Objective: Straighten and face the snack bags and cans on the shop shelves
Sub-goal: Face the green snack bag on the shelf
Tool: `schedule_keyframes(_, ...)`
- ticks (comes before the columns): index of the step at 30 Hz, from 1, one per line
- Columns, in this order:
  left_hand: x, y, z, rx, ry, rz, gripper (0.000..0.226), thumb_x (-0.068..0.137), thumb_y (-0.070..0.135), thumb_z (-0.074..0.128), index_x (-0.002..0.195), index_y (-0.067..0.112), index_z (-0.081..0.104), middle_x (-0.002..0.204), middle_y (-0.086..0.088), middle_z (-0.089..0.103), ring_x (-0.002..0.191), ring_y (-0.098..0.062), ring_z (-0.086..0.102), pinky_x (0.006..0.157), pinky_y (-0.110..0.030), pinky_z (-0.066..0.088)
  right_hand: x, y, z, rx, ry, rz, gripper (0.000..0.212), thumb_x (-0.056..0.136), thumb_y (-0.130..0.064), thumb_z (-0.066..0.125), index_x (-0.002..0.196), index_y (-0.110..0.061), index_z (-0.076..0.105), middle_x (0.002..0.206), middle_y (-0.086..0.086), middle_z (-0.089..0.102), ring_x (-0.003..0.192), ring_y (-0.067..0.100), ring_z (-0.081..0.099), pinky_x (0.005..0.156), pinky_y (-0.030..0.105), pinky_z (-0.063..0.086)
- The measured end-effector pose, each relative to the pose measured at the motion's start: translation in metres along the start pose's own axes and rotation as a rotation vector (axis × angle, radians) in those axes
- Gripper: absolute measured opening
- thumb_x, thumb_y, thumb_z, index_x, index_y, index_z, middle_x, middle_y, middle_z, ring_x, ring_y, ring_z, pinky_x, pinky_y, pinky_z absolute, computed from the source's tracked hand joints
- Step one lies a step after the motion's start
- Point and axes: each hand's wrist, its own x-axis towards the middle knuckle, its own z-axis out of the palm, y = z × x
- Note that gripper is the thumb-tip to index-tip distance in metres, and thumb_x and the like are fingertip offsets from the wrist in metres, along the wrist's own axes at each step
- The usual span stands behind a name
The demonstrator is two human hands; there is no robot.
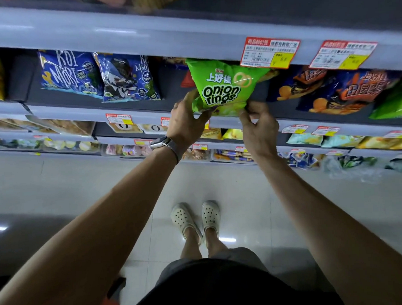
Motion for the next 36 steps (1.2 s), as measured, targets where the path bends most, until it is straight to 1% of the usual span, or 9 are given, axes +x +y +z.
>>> schedule_keyframes(2,-0.007,0.006,-0.004,0.025,0.009,-0.049,0.052,0.094,0.024,0.074,0.144,0.017,0.06,0.135,-0.004,0.07,0.123,-0.033,0.062,0.088,-0.03,0.043,-0.011,-0.003,-0.007,-0.034,-0.026,0.017,0.03,0.102,-0.03,0.066,0.124,-0.011,0.069,0.119,0.002,0.075,0.109,0.019,0.066,0.092,0.027,0.05)
schedule_keyframes(5,-0.026,0.016,-0.013,0.059,-0.022,-0.129,0.054,0.096,0.019,0.071,0.148,0.013,0.057,0.139,-0.011,0.068,0.128,-0.035,0.06,0.097,-0.037,0.048,-0.029,-0.008,-0.015,-0.058,-0.113,0.046,0.037,0.103,-0.027,0.063,0.135,-0.008,0.064,0.133,0.007,0.069,0.122,0.024,0.062,0.105,0.038,0.05)
schedule_keyframes(10,-0.063,0.026,-0.04,0.147,-0.106,-0.188,0.043,0.096,0.018,0.064,0.139,0.014,0.066,0.12,-0.015,0.076,0.104,-0.033,0.07,0.082,-0.03,0.05,-0.053,-0.028,-0.02,-0.12,-0.306,0.003,0.033,0.103,-0.03,0.061,0.133,-0.014,0.064,0.128,0.001,0.069,0.109,0.019,0.066,0.094,0.031,0.052)
schedule_keyframes(12,-0.084,0.026,-0.056,0.156,-0.08,-0.191,0.039,0.096,0.015,0.062,0.134,0.015,0.07,0.125,-0.008,0.076,0.109,-0.028,0.072,0.084,-0.025,0.049,-0.064,-0.041,-0.017,-0.122,-0.346,-0.06,0.03,0.102,-0.027,0.063,0.13,-0.015,0.065,0.123,-0.002,0.07,0.102,0.012,0.069,0.085,0.022,0.052)
schedule_keyframes(17,-0.138,0.013,-0.101,0.163,0.026,-0.285,0.035,0.094,0.023,0.06,0.127,0.027,0.072,0.12,-0.008,0.077,0.105,-0.031,0.073,0.086,-0.038,0.06,-0.094,-0.08,0.007,-0.22,-0.444,-0.187,0.03,0.097,-0.04,0.06,0.122,-0.025,0.068,0.124,-0.004,0.072,0.12,0.021,0.065,0.097,0.041,0.055)
schedule_keyframes(20,-0.165,-0.004,-0.137,0.165,0.092,-0.374,0.033,0.093,0.023,0.062,0.123,0.027,0.073,0.123,-0.006,0.075,0.112,-0.032,0.069,0.09,-0.039,0.058,-0.117,-0.11,0.031,-0.312,-0.509,-0.294,0.035,0.094,-0.047,0.055,0.121,-0.028,0.067,0.124,-0.006,0.072,0.118,0.021,0.065,0.095,0.041,0.054)
schedule_keyframes(24,-0.198,-0.041,-0.188,0.16,0.162,-0.468,0.037,0.099,0.027,0.06,0.135,0.025,0.069,0.134,-0.002,0.071,0.124,-0.027,0.064,0.099,-0.037,0.053,-0.15,-0.149,0.071,-0.417,-0.586,-0.441,0.026,0.101,-0.039,0.059,0.122,-0.028,0.068,0.121,0.0,0.072,0.116,0.024,0.063,0.091,0.039,0.052)
schedule_keyframes(30,-0.261,-0.101,-0.254,0.015,0.334,-0.59,0.032,0.1,0.029,0.059,0.13,0.031,0.07,0.127,0.008,0.073,0.119,-0.018,0.067,0.097,-0.034,0.053,-0.215,-0.196,0.142,-0.485,-0.676,-0.486,0.03,0.101,-0.041,0.057,0.126,-0.029,0.067,0.121,-0.004,0.073,0.116,0.021,0.065,0.09,0.035,0.052)
schedule_keyframes(36,-0.308,-0.16,-0.315,0.041,0.303,-0.669,0.034,0.102,0.032,0.055,0.133,0.034,0.068,0.131,0.007,0.071,0.118,-0.02,0.067,0.095,-0.034,0.051,-0.273,-0.234,0.203,-0.546,-0.691,-0.503,0.024,0.101,-0.036,0.058,0.12,-0.028,0.07,0.117,-0.005,0.075,0.11,0.023,0.068,0.082,0.033,0.049)
